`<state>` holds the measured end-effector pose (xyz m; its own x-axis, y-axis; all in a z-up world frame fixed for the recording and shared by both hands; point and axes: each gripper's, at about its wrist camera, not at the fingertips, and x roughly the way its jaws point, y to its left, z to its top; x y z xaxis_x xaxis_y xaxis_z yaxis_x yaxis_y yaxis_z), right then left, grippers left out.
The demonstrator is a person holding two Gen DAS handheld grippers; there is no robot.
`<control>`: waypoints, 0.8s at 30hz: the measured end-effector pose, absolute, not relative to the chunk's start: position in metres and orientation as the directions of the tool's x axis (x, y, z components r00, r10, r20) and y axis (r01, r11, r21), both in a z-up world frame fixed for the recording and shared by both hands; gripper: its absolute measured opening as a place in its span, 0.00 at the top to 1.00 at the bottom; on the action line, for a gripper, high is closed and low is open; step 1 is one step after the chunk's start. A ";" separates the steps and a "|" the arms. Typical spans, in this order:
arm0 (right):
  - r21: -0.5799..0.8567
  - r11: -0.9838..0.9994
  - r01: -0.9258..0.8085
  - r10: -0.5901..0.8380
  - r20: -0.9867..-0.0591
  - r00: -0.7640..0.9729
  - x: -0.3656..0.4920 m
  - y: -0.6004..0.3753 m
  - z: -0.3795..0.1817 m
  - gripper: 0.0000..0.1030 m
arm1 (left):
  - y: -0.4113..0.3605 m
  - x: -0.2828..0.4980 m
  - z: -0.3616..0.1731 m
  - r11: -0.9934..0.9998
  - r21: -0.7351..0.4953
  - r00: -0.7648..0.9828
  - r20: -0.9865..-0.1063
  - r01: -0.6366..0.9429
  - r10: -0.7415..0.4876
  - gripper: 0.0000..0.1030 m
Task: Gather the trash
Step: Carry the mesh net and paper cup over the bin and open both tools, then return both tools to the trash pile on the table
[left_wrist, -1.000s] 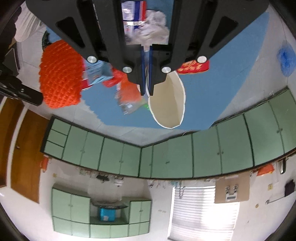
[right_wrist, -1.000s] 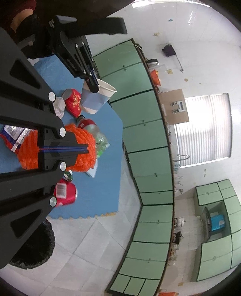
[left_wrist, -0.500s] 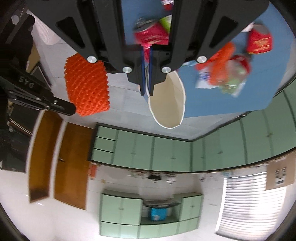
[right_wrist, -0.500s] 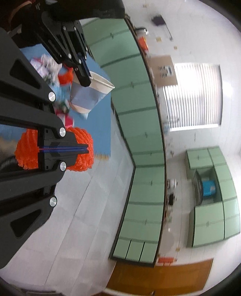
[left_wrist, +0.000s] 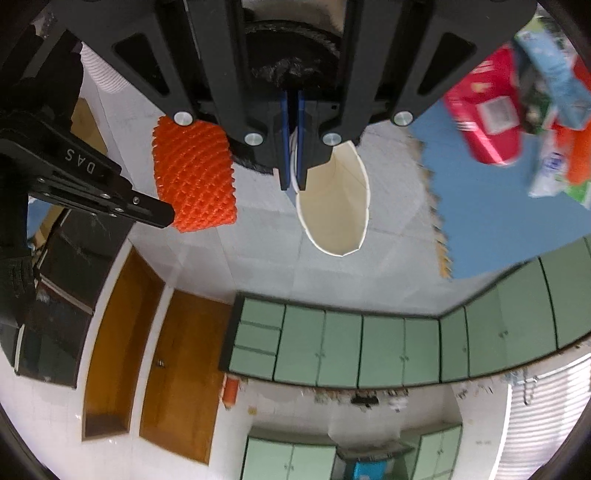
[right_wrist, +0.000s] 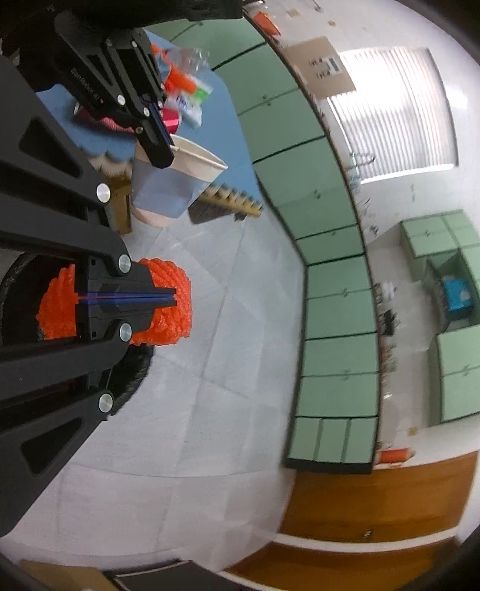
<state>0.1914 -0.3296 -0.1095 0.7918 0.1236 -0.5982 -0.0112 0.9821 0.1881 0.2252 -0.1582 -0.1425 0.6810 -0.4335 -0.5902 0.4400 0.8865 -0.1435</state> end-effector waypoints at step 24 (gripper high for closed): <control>0.197 0.980 0.030 0.074 -0.501 0.862 0.159 -0.301 -0.086 0.15 | -0.073 0.183 -0.105 0.967 -0.084 0.834 -0.492 0.242 -0.251 0.37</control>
<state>0.1591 -0.3006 -0.0861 0.8624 0.0742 -0.5008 0.0300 0.9800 0.1969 0.1832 -0.0726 -0.1053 0.8337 -0.2514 -0.4917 0.2421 0.9666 -0.0836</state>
